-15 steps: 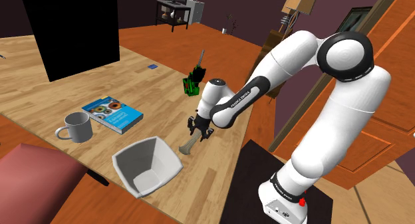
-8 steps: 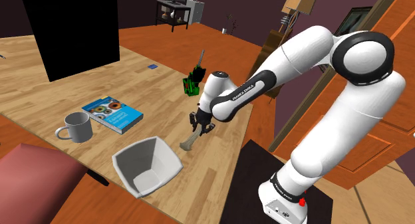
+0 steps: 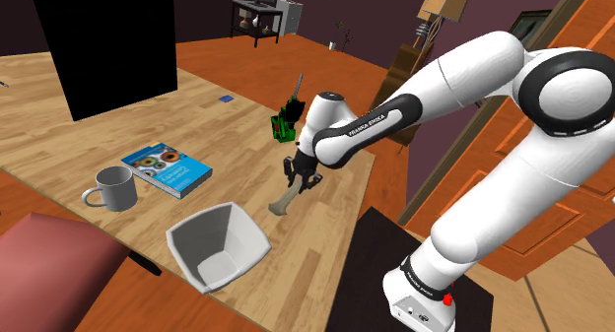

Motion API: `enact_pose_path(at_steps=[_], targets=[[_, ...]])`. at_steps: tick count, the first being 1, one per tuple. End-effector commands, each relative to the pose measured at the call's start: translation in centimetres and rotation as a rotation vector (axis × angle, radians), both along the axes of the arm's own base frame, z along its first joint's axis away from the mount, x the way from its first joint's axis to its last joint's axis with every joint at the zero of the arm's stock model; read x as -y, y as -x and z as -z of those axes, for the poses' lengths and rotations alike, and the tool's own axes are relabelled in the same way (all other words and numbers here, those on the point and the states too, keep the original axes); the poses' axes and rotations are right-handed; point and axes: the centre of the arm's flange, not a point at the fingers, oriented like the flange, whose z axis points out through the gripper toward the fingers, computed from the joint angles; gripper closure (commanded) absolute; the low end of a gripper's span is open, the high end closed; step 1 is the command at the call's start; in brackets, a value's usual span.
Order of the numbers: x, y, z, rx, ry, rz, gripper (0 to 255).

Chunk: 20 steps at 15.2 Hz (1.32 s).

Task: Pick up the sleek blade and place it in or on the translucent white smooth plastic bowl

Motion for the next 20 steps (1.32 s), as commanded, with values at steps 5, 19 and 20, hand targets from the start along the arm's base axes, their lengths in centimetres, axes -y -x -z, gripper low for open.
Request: enact_pose_path(at_steps=[5,19,20], targets=[[0.0,-0.1,-3.2,0.000,0.000,0.000,255],[0.0,-0.1,-10.6,0.000,0.000,0.000,255],[0.0,-0.1,-11.2,0.000,0.000,0.000,255]])
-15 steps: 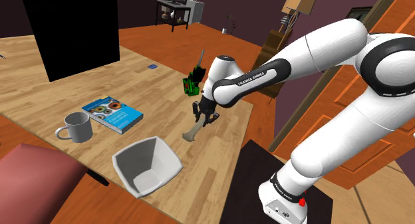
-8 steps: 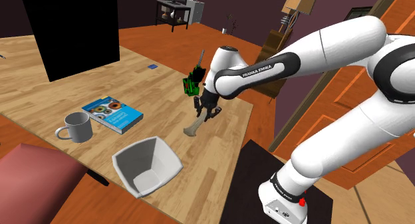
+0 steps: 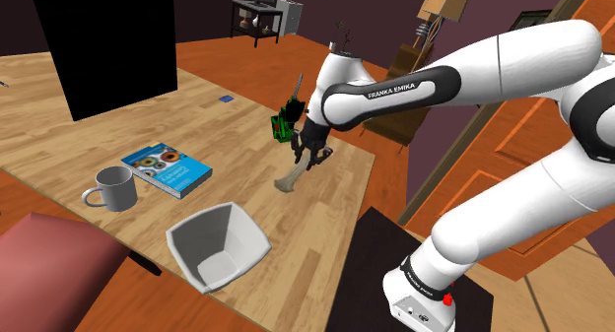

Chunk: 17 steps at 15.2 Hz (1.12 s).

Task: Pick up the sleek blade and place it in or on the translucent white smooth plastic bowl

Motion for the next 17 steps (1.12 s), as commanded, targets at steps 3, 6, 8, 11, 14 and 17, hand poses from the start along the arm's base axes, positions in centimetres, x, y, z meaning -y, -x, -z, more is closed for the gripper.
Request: enact_pose_path(at_steps=[3,6,8,11,14,17], targets=[[0.0,0.1,-2.2,0.000,0.000,0.000,255],[-2.6,0.4,-2.8,0.000,0.000,0.000,255],[-5.3,0.6,-2.9,0.000,0.000,0.000,255],[-9.2,1.1,-3.1,0.000,0.000,0.000,255],[-13.1,1.5,-3.3,0.000,0.000,0.000,255],[-17.1,1.9,-3.4,0.000,0.000,0.000,255]])
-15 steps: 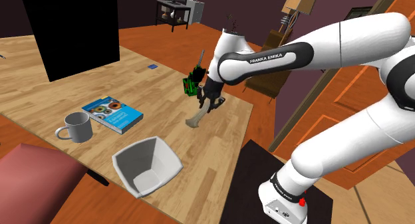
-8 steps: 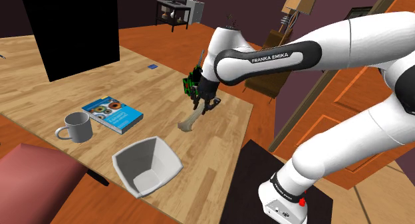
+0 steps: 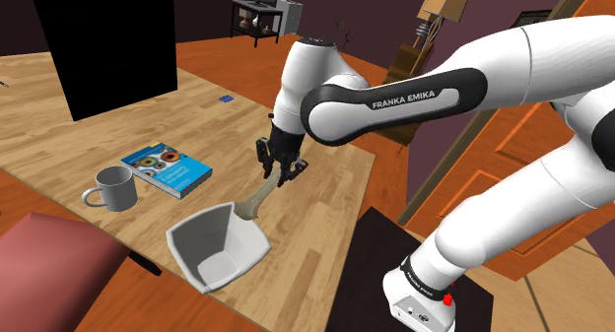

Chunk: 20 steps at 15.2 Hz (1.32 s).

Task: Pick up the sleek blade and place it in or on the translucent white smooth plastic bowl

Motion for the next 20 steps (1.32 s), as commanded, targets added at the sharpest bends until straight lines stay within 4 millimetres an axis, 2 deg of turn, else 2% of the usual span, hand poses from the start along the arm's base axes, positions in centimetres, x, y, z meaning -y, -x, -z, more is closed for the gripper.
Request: enact_pose_path(at_steps=[1,12,13,20], targets=[[-2.8,0.2,-0.4,0.000,-0.001,0.002,255],[-17.2,1.8,-1.1,0.000,-0.001,0.002,255],[-17.6,1.8,-1.1,0.000,-0.001,0.002,255],[-17.6,1.8,2.6,0.000,-0.001,0.002,255]])
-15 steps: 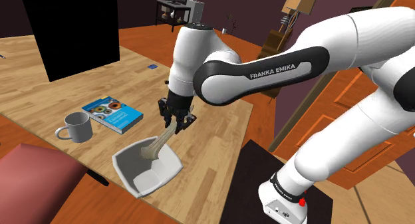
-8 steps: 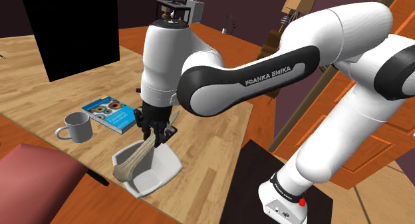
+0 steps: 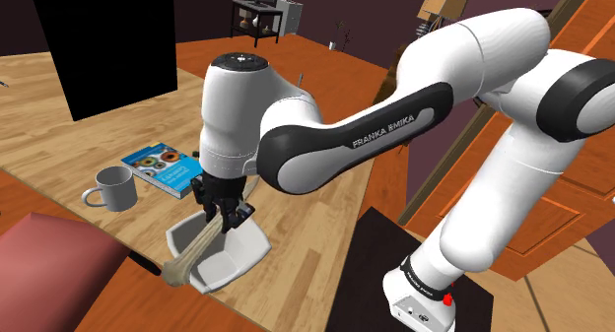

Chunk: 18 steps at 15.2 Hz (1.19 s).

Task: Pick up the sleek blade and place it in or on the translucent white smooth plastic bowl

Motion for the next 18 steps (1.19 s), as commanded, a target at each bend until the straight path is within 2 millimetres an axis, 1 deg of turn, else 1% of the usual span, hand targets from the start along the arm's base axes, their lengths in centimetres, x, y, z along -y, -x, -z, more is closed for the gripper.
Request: enact_pose_path(at_steps=[1,9,16,17,18], targets=[[0.0,-0.1,1.0,0.000,0.000,0.000,255],[0.0,-0.1,5.3,0.000,0.000,0.000,255],[0.0,-0.1,5.3,0.000,0.000,0.000,255],[0.0,-0.1,5.3,0.000,0.000,0.000,0],[0.0,-0.1,5.3,0.000,0.000,0.000,0]])
